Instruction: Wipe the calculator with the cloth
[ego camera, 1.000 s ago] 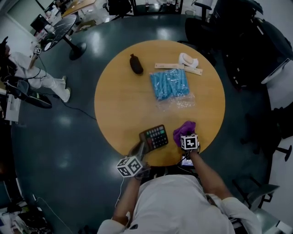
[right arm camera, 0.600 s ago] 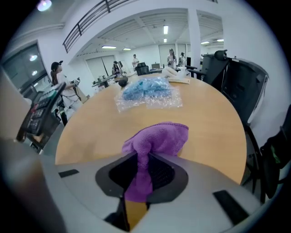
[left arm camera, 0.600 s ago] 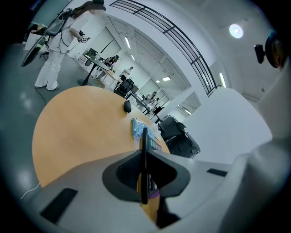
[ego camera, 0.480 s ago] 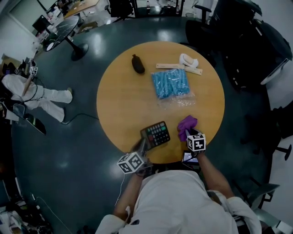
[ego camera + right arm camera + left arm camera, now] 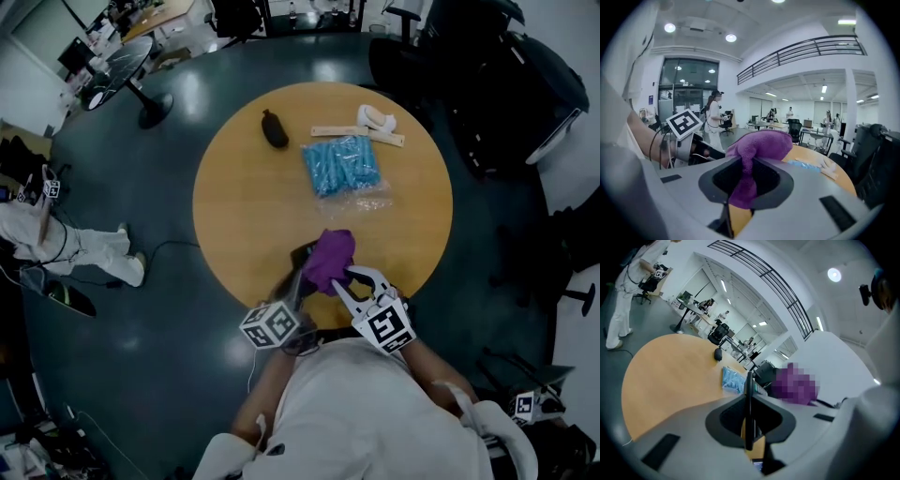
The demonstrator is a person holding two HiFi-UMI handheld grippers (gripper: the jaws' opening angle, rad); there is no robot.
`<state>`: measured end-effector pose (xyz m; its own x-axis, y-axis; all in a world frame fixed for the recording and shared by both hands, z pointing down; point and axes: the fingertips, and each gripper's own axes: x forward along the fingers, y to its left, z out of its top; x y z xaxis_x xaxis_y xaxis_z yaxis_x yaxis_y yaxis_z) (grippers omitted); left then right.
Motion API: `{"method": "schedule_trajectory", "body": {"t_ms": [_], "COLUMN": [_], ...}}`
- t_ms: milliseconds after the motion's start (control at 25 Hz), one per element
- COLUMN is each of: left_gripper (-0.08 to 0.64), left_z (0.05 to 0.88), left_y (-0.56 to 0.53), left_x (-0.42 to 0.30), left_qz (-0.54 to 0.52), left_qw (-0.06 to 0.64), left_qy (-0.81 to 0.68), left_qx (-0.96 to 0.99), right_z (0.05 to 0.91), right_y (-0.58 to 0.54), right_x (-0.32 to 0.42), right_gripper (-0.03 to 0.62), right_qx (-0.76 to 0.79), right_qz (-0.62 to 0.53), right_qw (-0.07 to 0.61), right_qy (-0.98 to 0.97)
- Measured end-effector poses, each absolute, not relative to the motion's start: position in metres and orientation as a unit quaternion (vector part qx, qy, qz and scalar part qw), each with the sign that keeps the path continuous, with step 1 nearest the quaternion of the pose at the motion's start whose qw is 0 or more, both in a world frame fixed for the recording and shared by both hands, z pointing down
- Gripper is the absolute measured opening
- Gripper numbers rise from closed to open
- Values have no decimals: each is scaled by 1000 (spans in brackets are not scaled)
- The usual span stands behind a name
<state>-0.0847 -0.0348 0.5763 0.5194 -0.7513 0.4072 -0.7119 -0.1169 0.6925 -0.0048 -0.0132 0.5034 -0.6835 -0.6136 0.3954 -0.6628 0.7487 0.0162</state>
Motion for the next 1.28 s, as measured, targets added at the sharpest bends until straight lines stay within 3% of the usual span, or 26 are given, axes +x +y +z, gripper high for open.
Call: {"method": "schedule_trajectory", "body": {"t_ms": [480,1280], "left_gripper": [43,44], "left_z": [542,552], "left_y": [-28,-16], "left_x": [-56,-70], "left_qz": [-32,-9], "left_qw": [433,436], "left_qy": [-438,-436], "left_qx": [787,787], "right_z": [525,558], "right_y": [-16,-13], "right_x": [-20,27], "right_gripper": [71,71], "right_qx": [337,376], "right_qz": [27,62], "right_qw": [270,326], "right_qy": [-901,-865]}}
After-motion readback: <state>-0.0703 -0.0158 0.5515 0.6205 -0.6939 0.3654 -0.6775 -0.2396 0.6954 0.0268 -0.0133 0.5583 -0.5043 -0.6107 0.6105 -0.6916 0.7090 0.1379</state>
